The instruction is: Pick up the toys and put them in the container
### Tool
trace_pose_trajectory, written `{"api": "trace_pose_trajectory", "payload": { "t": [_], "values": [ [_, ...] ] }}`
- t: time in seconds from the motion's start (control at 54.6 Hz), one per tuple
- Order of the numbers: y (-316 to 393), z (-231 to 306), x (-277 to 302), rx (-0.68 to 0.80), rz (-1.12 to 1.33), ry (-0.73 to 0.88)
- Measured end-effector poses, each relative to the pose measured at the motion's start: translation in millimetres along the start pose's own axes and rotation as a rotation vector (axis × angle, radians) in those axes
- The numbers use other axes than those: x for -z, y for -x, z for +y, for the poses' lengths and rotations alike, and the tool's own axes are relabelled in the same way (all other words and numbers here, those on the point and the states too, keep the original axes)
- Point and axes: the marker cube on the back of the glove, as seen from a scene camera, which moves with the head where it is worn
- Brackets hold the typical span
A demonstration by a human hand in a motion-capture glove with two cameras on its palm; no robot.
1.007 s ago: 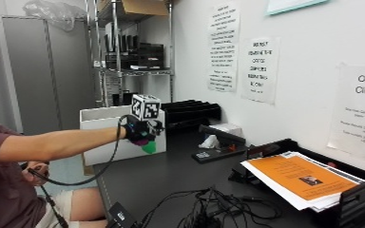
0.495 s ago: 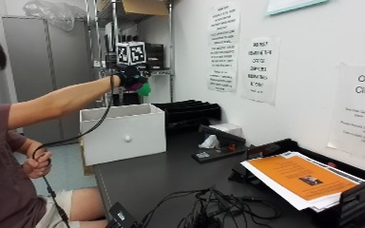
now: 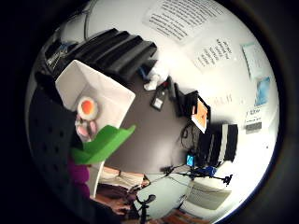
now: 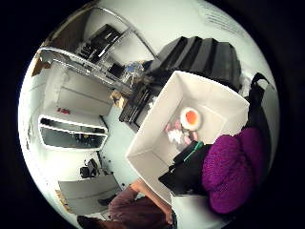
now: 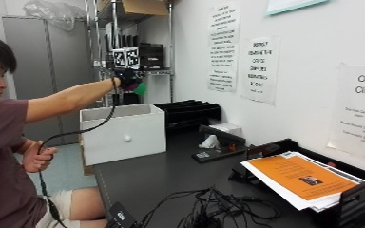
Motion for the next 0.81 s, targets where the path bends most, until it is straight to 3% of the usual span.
{"api": "trace_pose_trajectory", "payload": {
  "t": [0.128,0.22,0.33,0.495,0.659,0.806],
  "values": [
    [15,1,-10,0.153,-0.217,-0.112],
    [15,-1,-27,0.054,-0.157,-0.082],
    [25,-7,-44,0.049,-0.153,-0.084],
    [37,-10,-71,0.063,-0.150,0.003],
    [36,-6,-92,-0.038,-0.082,0.283],
    [40,-3,-80,0.098,-0.054,0.225]
  ]
}}
